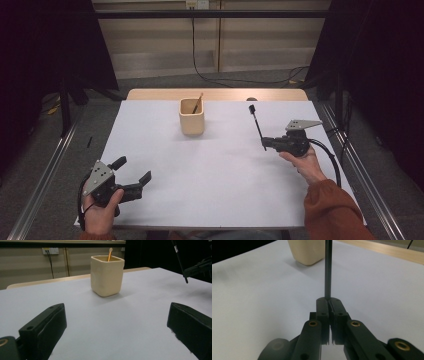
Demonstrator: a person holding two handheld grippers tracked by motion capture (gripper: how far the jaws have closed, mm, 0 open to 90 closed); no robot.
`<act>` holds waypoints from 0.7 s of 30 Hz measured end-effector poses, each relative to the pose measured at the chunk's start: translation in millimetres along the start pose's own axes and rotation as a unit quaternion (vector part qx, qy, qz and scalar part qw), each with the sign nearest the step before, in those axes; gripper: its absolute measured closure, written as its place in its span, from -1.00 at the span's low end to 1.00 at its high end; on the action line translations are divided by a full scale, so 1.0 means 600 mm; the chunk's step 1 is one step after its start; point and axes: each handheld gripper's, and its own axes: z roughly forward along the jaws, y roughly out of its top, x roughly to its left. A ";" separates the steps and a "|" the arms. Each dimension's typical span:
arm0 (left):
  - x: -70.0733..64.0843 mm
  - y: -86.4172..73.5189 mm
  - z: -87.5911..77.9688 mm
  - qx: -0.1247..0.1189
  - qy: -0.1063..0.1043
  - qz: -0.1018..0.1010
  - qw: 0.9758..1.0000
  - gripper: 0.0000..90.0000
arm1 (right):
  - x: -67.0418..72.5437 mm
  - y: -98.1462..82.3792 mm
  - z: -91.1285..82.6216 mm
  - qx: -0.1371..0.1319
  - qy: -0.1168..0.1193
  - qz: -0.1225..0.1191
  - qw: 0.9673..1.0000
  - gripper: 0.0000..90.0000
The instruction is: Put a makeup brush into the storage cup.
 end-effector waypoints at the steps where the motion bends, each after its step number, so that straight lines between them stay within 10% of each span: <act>1: 0.000 0.000 0.000 0.000 0.000 -0.001 1.000 -0.95 | 0.000 -0.001 0.000 -0.002 0.000 0.001 1.000 0.93; 21: 0.000 0.001 -0.002 -0.003 0.000 -0.001 1.000 -0.95 | 0.031 0.003 -0.021 -0.075 0.004 -0.012 0.997 0.92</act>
